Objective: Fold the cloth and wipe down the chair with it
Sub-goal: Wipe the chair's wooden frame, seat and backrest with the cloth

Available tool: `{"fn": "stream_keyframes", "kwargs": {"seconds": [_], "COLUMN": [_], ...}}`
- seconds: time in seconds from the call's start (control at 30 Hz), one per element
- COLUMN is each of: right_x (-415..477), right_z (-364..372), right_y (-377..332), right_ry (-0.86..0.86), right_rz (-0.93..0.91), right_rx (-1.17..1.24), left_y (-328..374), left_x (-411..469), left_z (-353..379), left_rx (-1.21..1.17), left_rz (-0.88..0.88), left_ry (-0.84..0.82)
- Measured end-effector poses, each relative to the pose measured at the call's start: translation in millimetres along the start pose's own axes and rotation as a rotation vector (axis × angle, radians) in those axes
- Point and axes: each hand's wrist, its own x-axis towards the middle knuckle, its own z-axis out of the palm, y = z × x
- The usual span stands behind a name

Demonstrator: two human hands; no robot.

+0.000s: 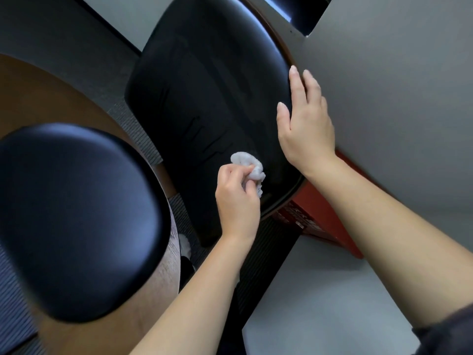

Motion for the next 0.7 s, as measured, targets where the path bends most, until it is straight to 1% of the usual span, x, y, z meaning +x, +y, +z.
{"fn": "stream_keyframes", "kwargs": {"seconds": [0.07,0.1,0.13,0.23,0.27,0.37,0.43,0.57,0.6,0.7], "right_x": [2.8,4.6,5.8,8.4,9.6,16.7,21.9,30.5,32.9,44.4], "right_z": [1.1,1.8,2.0,0.0,-0.6,-0.6,-1.1,-1.5,-0.7,1.3], "right_y": [-1.3,-1.2,-1.5,-2.2,-2.6,-4.2,-4.7,-6.3,-7.1,-8.4], "right_ry": [0.001,-0.001,-0.008,-0.040,-0.052,-0.076,-0.084,-0.086,-0.087,-0.075], "right_rz": [-0.032,-0.047,-0.061,-0.097,-0.106,-0.124,-0.132,-0.148,-0.151,-0.148], "right_rx": [-0.049,-0.071,-0.087,-0.116,-0.127,-0.162,-0.163,-0.152,-0.154,-0.158], "left_y": [9.7,8.1,1.9,-18.1,-16.6,5.4,5.8,-19.6,-16.7,2.8], "left_x": [13.8,18.6,21.2,26.4,29.0,45.3,49.9,52.2,55.6,69.7], "left_z": [5.0,6.5,5.8,-3.9,-4.5,2.6,5.0,-5.4,-5.2,5.7], "left_rx": [-0.019,-0.016,-0.002,0.040,0.035,-0.035,-0.026,0.033,0.020,-0.045], "left_rz": [0.092,0.116,0.102,-0.095,-0.114,0.029,0.055,-0.104,-0.097,0.031], "left_ry": [-0.034,-0.043,-0.031,0.013,0.005,-0.034,-0.034,0.016,0.020,0.005]}}
